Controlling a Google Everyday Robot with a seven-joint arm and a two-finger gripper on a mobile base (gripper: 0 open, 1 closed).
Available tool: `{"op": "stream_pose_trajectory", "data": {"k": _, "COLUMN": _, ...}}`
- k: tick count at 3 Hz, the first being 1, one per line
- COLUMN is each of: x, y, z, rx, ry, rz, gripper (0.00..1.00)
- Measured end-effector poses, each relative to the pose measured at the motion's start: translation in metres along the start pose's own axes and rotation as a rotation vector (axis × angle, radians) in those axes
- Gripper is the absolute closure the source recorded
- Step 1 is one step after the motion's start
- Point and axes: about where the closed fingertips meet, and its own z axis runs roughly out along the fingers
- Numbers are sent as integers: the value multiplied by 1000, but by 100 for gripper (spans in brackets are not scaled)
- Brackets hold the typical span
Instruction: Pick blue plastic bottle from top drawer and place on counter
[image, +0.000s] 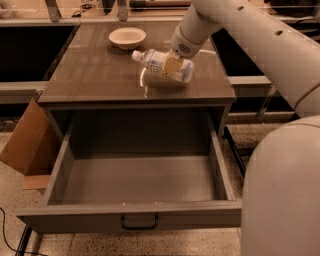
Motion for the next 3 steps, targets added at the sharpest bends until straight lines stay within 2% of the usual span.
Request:
{"op": "stream_pose_trajectory", "data": {"k": 1, "x": -6, "y": -25, "z": 48, "rx": 46, "ry": 2, "rz": -47, "gripper": 11}}
{"op": "stream_pose_trajectory", "data": {"k": 2, "x": -11, "y": -53, "z": 85, "rx": 104, "ry": -19, "rz": -57, "gripper": 0}}
{"op": "stream_pose_trajectory", "data": {"k": 3, "x": -16, "y": -56, "z": 76, "rx": 104, "ry": -19, "rz": -57, "gripper": 0}}
